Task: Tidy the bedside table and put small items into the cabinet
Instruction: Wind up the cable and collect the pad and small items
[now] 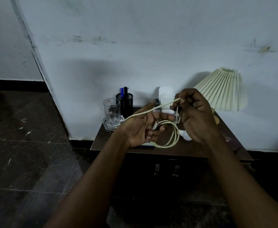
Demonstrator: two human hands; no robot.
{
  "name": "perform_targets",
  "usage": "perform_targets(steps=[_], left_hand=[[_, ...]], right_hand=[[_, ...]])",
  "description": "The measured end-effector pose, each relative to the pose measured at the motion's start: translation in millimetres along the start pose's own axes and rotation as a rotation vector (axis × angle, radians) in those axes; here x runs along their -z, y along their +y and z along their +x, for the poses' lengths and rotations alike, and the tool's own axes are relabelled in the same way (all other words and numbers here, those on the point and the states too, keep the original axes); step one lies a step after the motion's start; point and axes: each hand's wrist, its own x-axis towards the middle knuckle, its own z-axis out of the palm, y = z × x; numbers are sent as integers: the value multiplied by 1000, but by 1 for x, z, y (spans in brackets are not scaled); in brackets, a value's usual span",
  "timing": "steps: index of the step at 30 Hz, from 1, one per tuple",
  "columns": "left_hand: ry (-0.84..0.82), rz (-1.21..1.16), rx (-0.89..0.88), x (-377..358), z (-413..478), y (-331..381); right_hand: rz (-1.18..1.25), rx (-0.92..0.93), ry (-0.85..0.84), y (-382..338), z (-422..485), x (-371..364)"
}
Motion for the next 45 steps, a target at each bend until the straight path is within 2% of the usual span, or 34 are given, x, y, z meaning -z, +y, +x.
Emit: perform_targets(steps=[3, 6, 9, 11, 15, 18, 21, 24, 25, 26, 28, 29, 31, 33, 34, 36, 38, 39, 41, 45], left_hand=[[20, -5, -8, -3, 2, -3], [115, -30, -58, -2, 4, -7], [171, -26, -121, 0, 3, -7], [157, -18, -118, 0, 2, -6], [104, 2, -81, -8, 4, -8], [71, -99, -106, -8, 8, -10], [139, -149, -109, -4, 10, -11], [224, -104, -98, -2, 11, -15], [235, -94, -100, -3, 10, -16], [233, -95, -106, -3, 10, -15], [206, -139, -141, -4, 9, -12], [202, -177, -161, -4, 8, -10], [225, -262, -204, -2, 6, -4], [229, -340, -270, 0, 4, 0], [237, -374, -299, 1, 3, 1], [272, -445, -337, 5, 3, 4], [304, -493, -366, 7, 2, 4], [316, -503, -379, 9, 2, 5], [345, -502, -395, 12, -1, 7], [392, -483, -378, 24, -12, 10]], right_hand=[[289, -58, -41, -2, 1, 1], [533, -112, -64, -2, 3, 4], [533, -119, -24, -3, 6, 10], [331, -92, -12, -3, 6, 12], [-365, 30, -23, 2, 0, 3], [-648, 105, -125, 5, -7, -11], [-950, 143, -243, 9, -11, -18], [-1074, 96, -214, 13, -9, -19], [-1016, 72, -169, 16, -8, -21], [-857, 26, -99, 20, -9, -22], [-400, -118, 90, 23, -11, -26], [-266, -147, 190, 25, -11, -25], [-304, -135, 351, 30, -9, -18], [-431, -177, 434, 35, -10, -13], [-390, -249, 435, 35, -12, -13], [-136, -550, 256, 37, -17, -16], [59, -888, -77, 38, -25, -18], [96, -988, -216, 37, -29, -19], [71, -1015, -360, 35, -34, -17], [-200, -806, -526, 26, -29, 10]])
